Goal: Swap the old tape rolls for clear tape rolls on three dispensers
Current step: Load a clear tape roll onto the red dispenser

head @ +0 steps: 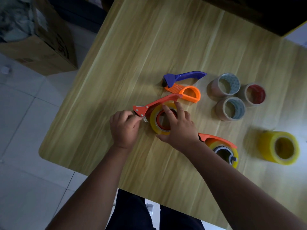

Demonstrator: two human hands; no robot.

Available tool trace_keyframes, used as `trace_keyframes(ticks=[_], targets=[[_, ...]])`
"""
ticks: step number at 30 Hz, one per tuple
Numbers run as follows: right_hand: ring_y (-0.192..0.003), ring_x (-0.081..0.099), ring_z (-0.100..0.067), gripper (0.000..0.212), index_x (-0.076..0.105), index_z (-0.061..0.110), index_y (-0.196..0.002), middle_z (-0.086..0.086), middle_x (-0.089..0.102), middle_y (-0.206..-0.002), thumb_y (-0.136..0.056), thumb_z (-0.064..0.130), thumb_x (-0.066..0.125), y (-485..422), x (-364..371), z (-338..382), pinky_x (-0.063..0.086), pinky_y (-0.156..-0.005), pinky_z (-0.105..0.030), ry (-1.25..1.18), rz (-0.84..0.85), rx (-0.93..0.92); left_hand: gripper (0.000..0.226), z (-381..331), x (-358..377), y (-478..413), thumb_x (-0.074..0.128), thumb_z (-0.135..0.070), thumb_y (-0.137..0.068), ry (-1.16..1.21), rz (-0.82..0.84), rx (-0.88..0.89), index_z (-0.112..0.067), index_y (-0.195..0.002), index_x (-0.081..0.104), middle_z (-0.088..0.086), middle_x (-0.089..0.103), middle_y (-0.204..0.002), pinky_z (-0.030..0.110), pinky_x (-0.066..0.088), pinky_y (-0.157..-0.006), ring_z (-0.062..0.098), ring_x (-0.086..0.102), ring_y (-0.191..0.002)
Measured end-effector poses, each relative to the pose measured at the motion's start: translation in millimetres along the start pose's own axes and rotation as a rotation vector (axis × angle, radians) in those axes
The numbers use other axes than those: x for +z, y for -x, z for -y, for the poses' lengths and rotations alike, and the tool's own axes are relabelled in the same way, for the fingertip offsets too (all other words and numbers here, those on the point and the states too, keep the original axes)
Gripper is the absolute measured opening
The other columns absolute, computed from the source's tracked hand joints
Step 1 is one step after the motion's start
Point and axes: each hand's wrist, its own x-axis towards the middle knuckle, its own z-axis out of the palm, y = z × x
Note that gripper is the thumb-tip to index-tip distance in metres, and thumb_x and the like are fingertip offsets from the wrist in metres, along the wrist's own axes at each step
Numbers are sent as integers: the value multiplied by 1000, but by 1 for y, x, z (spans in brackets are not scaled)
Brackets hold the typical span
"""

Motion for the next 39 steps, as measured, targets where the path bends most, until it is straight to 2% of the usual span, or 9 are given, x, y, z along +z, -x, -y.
trace_keyframes(ticks=[5,11,15,18,22,24,26,33,39], targets=[[-141,22,-37,109,0,41,-151,-5,-2,-161,-72,68,70,-1,1,-1,41,-104,-52,2,-11,-12,7,4,3,1,73,-16,-76,126,91,-219,-14,-71,70,6,60,-70,41,46,-57,29,56,-64],[-141,23,-38,110,-2,41,-151,-5,-4,-161,-73,68,69,-1,0,-1,39,-105,-51,10,-1,-16,3,4,2,-1,75,-14,-73,197,159,-316,-12,-72,73,4,61,-68,40,47,-56,25,58,-64],[-148,4,-41,105,0,38,-153,-9,-9,-163,-76,68,66,-1,-7,6,20,-116,-59,83,30,-1,7,1,1,-5,72,-16,-72,217,177,-381,-10,-74,74,7,66,-83,40,51,-62,25,64,-73],[-148,6,-39,82,34,29,-146,-14,13,-161,-79,62,65,0,-9,23,14,-115,-63,51,-194,-61,7,-3,-4,-11,70,-13,-76,286,230,-347,-9,-79,75,5,68,-114,32,52,-79,18,65,-99],[-143,27,-38,29,70,23,-101,-10,44,-148,-78,39,68,-16,8,43,15,-113,-62,-84,-410,-200,14,2,-6,-20,70,-9,-74,303,263,-256,-14,-85,76,-3,74,-102,38,52,-79,21,66,-91],[-141,32,-38,18,74,25,-84,-5,50,-145,-80,35,60,-26,15,47,20,-111,-64,-138,-455,-200,15,7,-6,-21,72,-8,-72,282,261,-234,-13,-87,76,-1,75,-100,37,51,-77,23,65,-87],[-139,36,-38,22,73,25,-76,-1,53,-143,-80,35,54,-35,20,50,23,-108,-67,-165,-485,-173,16,7,-6,-20,73,-7,-72,272,270,-211,-13,-86,76,-1,75,-99,33,49,-76,22,64,-86],[-133,40,-34,19,72,19,-69,0,63,-130,-77,32,61,-49,35,48,29,-106,-63,-168,-650,-169,17,10,-5,-16,70,-12,-77,266,268,-160,-13,-94,76,-1,74,-105,38,52,-76,23,66,-89],[-132,43,-32,14,74,23,-71,3,65,-126,-80,30,66,-51,40,46,26,-107,-62,-244,-736,-243,15,11,-3,-1,74,-20,-84,362,138,-255,-6,-90,75,9,71,-117,36,56,-83,19,69,-103]])
